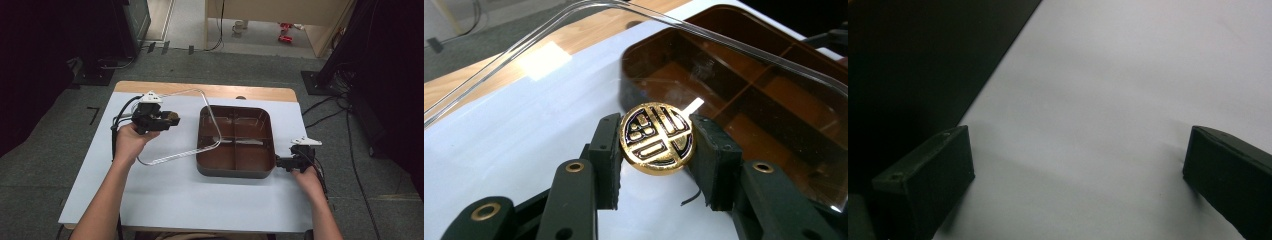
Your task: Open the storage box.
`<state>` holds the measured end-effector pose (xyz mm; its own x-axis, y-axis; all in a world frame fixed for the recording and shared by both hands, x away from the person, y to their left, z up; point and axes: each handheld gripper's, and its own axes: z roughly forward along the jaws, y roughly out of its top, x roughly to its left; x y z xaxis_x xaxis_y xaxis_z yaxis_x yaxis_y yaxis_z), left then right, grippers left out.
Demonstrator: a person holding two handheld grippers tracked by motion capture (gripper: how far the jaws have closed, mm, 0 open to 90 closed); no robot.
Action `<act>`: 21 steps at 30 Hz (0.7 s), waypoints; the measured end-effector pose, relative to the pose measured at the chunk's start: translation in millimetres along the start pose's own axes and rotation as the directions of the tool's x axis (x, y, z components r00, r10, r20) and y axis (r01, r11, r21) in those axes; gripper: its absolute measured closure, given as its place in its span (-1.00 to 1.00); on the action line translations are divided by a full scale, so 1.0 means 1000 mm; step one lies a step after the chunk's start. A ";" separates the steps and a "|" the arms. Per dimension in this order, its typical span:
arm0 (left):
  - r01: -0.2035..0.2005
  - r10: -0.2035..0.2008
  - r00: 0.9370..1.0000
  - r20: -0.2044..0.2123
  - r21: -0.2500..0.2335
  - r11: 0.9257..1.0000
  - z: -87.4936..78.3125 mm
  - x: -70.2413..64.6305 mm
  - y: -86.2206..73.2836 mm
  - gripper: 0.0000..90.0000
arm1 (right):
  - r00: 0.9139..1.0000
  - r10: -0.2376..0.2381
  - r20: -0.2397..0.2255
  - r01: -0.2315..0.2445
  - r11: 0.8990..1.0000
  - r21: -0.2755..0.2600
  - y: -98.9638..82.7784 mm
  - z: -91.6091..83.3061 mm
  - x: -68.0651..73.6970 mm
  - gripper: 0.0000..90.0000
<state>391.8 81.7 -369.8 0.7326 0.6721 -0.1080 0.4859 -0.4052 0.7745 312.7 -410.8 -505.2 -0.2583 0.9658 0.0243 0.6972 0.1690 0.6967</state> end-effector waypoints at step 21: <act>0.137 -0.127 0.977 -0.172 0.045 0.990 0.016 0.075 -0.040 0.31 | 1.000 -0.001 0.001 0.001 1.000 0.000 0.000 0.000 0.000 -1.00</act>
<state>434.9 138.4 -419.3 0.5718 0.8147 -0.0964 0.6023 -0.3371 0.7237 312.5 -410.5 -505.2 -0.2577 0.9660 0.0228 0.6967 0.1694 0.6971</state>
